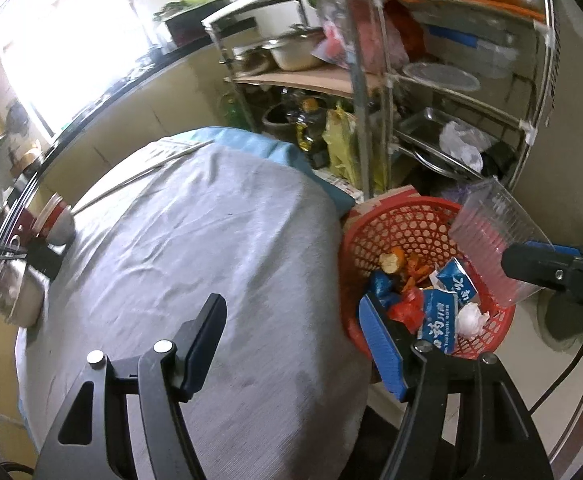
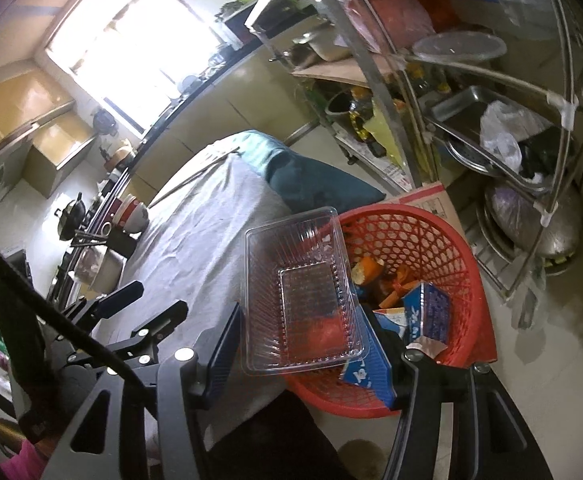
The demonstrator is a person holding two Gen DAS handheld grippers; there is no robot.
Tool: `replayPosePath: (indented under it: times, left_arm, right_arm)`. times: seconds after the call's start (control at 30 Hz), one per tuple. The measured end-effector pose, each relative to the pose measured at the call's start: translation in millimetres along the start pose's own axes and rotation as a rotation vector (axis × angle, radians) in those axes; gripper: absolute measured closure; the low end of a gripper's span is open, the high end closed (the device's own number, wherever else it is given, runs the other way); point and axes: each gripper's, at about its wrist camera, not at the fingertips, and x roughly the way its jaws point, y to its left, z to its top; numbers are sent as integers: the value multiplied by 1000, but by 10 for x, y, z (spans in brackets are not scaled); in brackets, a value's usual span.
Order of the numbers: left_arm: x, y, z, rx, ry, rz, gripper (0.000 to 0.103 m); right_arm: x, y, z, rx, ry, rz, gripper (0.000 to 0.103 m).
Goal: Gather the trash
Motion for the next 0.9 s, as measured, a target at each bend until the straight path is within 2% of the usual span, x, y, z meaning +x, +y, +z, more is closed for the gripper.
replayPosePath:
  times: [0.27, 0.47, 0.57, 0.63, 0.77, 0.9]
  left_arm:
    - [-396, 466, -244, -103, -54, 67, 33]
    - [-645, 804, -494, -199, -63, 119, 33]
    - [-763, 937, -602, -241, -67, 141, 32]
    - [-841, 1000, -663, -264, -74, 150, 32]
    - [-975, 1077, -776, -292, -89, 181, 32]
    - [-1090, 1141, -881, -331, -96, 215, 32]
  right_arm:
    - [-43, 504, -110, -117, 2, -8, 42]
    - [-59, 870, -237, -219, -5, -8, 42]
    - [-103, 1014, -270, -275, -41, -31, 42]
    - [-137, 1054, -224, -314, -78, -77, 42]
    - [-204, 1032, -66, -316, -121, -123, 42]
    - [-364, 1191, 31, -347, -174, -75, 42]
